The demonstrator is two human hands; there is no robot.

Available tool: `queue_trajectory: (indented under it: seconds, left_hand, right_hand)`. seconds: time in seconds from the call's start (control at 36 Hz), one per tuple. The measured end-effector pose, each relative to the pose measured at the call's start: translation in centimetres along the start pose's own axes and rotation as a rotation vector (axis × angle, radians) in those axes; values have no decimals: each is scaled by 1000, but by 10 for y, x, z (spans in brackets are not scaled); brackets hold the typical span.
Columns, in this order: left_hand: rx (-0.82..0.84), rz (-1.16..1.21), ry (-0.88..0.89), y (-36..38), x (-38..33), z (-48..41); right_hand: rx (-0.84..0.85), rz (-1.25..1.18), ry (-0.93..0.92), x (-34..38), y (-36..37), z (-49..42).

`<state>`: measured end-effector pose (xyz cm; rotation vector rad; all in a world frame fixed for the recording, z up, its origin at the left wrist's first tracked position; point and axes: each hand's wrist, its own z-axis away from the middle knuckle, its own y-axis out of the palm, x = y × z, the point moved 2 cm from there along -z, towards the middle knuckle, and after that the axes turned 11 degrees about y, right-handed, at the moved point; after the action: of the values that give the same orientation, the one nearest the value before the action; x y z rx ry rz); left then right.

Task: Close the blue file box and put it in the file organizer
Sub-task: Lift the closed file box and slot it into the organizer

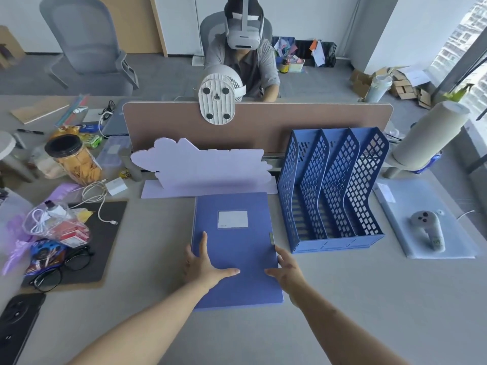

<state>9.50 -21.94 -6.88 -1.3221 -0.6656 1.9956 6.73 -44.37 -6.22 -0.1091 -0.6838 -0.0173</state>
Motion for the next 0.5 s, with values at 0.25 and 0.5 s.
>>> queue_trajectory:
  seconds: [0.25, 0.5]
  left_hand:
    - [-4, -40, -13, 2, -2, 0]
    - [-11, -122, 1, 3, -5, 2]
  right_hand:
    - [46, 4, 1, -9, -4, -15]
    - [-123, 496, -7, 6, 6, -3]
